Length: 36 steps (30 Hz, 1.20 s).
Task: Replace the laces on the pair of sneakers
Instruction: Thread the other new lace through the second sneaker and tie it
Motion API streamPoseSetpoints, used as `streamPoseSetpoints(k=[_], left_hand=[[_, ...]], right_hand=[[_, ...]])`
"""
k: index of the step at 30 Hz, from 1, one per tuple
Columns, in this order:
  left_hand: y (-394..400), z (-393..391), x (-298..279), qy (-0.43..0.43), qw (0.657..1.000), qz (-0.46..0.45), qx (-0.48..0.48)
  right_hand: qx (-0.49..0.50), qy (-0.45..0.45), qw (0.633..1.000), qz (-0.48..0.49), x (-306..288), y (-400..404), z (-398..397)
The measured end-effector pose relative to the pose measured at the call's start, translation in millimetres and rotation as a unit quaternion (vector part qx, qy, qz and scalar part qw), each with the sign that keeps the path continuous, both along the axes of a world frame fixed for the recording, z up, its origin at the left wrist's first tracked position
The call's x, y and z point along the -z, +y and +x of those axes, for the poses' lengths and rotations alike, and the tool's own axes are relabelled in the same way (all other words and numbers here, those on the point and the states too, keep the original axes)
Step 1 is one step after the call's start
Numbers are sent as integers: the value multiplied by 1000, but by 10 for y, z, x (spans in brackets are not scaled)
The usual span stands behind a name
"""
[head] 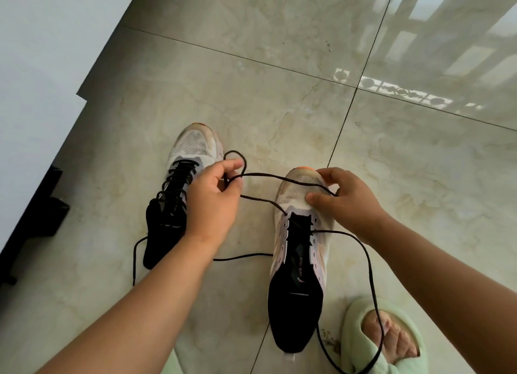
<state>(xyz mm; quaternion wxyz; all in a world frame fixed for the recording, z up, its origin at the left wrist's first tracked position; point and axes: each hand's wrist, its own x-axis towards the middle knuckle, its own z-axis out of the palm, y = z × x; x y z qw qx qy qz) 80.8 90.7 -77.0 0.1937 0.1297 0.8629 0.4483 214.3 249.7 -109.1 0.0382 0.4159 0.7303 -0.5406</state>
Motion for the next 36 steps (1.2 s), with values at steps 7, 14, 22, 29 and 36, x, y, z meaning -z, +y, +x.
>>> streamPoseSetpoints(k=[7,14,22,29,36], left_hand=[[75,16,-11,59,982,-164,78],[96,133,-36,19,888,-406,215],[256,434,-95,4,932,-106,347],[100,187,28,107,930,-245,252],[166,350,-24,191,918,-214,273]], right_hand=[[43,55,997,28,-152,21,15],[-52,108,992,30,-281,-18,93],[-123,96,985,75,-306,-25,196],[-59,58,996,28,-353,232,381],[-41,78,993,-82,-401,218,433]])
